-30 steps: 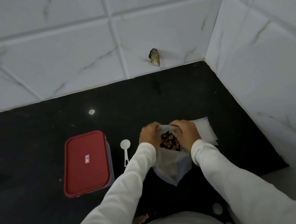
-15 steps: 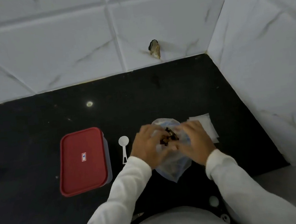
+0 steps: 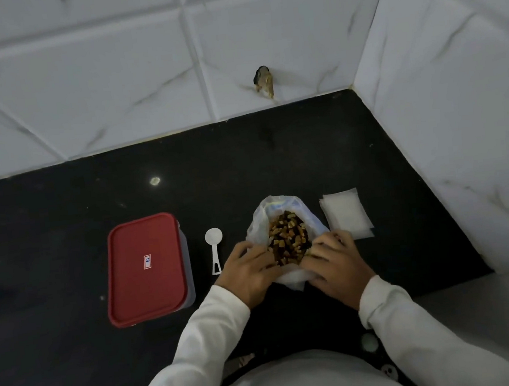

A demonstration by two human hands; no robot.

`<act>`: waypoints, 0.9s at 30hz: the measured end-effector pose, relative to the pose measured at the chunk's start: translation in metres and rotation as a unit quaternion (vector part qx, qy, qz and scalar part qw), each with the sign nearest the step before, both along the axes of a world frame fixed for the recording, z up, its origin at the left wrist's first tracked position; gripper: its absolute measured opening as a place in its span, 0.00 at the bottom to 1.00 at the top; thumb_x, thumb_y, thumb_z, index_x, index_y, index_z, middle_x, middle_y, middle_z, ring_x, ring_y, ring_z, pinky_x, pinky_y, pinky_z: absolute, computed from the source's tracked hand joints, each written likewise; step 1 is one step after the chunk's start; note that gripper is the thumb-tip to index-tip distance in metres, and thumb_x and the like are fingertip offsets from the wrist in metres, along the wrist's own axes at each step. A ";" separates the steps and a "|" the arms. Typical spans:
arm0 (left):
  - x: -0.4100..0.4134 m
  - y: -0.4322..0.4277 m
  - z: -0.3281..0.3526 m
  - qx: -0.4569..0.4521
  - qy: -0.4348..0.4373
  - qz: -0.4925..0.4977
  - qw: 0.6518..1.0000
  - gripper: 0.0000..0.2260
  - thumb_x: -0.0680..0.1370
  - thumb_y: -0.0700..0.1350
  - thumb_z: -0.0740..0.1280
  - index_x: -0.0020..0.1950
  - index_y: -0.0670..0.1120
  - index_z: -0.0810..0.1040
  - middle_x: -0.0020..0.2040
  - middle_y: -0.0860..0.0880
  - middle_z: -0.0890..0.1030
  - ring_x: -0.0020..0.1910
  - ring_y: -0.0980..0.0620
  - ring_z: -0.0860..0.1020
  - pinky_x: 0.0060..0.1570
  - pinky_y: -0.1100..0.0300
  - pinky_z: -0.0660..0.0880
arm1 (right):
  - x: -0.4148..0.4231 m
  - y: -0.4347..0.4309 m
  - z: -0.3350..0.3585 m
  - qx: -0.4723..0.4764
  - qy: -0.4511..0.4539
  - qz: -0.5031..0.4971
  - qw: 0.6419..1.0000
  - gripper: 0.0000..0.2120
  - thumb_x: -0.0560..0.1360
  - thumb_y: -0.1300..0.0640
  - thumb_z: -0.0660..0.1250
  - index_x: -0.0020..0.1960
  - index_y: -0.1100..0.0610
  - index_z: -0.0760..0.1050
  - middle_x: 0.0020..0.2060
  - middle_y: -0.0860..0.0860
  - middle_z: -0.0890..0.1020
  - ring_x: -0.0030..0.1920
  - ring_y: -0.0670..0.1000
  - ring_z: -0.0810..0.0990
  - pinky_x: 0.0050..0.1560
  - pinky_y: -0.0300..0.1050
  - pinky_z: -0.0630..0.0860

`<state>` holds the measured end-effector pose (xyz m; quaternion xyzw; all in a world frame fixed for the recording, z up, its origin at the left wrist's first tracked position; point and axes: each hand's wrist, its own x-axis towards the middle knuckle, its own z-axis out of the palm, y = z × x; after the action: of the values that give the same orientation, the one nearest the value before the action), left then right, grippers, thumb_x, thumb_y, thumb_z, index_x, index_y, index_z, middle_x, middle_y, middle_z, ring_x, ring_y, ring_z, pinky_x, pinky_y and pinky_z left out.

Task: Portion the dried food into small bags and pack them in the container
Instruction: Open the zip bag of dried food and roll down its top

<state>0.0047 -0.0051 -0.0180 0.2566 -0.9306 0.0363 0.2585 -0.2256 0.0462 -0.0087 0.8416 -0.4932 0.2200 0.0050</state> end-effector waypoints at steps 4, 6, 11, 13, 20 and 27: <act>-0.011 0.004 0.013 -0.042 0.098 0.101 0.989 0.10 0.68 0.34 0.73 0.38 0.47 0.76 0.34 0.50 0.77 0.32 0.48 0.75 0.37 0.55 0.72 | 0.007 0.007 0.006 -0.088 -0.028 -0.050 0.995 0.15 0.76 0.46 0.63 0.38 0.54 0.78 0.35 0.51 0.77 0.42 0.52 0.73 0.45 0.49 0.71; -0.020 0.010 0.008 -0.047 0.110 0.147 0.982 0.12 0.69 0.33 0.72 0.38 0.47 0.73 0.32 0.49 0.74 0.30 0.48 0.73 0.34 0.56 0.69 | 0.012 0.010 -0.003 -0.103 -0.020 -0.091 0.990 0.19 0.78 0.44 0.61 0.37 0.55 0.78 0.34 0.53 0.76 0.40 0.53 0.74 0.43 0.49 0.71; -0.011 0.028 -0.033 0.000 0.069 0.129 0.989 0.12 0.67 0.33 0.73 0.40 0.47 0.73 0.36 0.47 0.76 0.36 0.48 0.73 0.39 0.56 0.71 | 0.011 0.025 -0.035 -0.054 0.026 -0.090 0.994 0.07 0.74 0.53 0.64 0.42 0.54 0.78 0.41 0.53 0.79 0.46 0.55 0.75 0.49 0.51 0.69; 0.001 0.040 -0.039 0.076 0.042 0.082 0.993 0.13 0.65 0.35 0.70 0.45 0.47 0.73 0.42 0.46 0.79 0.42 0.46 0.75 0.44 0.52 0.75 | 0.008 0.036 -0.043 -0.006 0.028 -0.075 0.997 0.06 0.70 0.54 0.66 0.46 0.53 0.78 0.45 0.52 0.80 0.49 0.55 0.76 0.53 0.52 0.67; 0.001 0.036 0.000 0.262 0.166 0.153 0.938 0.11 0.77 0.53 0.66 0.56 0.50 0.79 0.63 0.46 0.72 0.62 0.47 0.72 0.57 0.53 0.75 | 0.004 0.036 -0.007 0.093 -0.213 -0.197 0.953 0.16 0.75 0.47 0.60 0.55 0.54 0.79 0.57 0.52 0.73 0.58 0.53 0.70 0.62 0.38 0.61; -0.043 -0.030 0.020 0.384 -0.114 0.272 0.875 0.19 0.80 0.49 0.63 0.71 0.59 0.69 0.73 0.50 0.65 0.68 0.46 0.66 0.60 0.49 0.73 | 0.014 -0.019 0.014 0.274 -0.161 -0.223 0.922 0.19 0.77 0.53 0.67 0.67 0.50 0.70 0.67 0.50 0.64 0.62 0.50 0.72 0.62 0.49 0.74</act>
<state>-0.0380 -0.0352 0.0016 0.5729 -0.7878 -0.2260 0.0122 -0.2119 0.0272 0.0050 0.6315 -0.7033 0.2022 -0.2563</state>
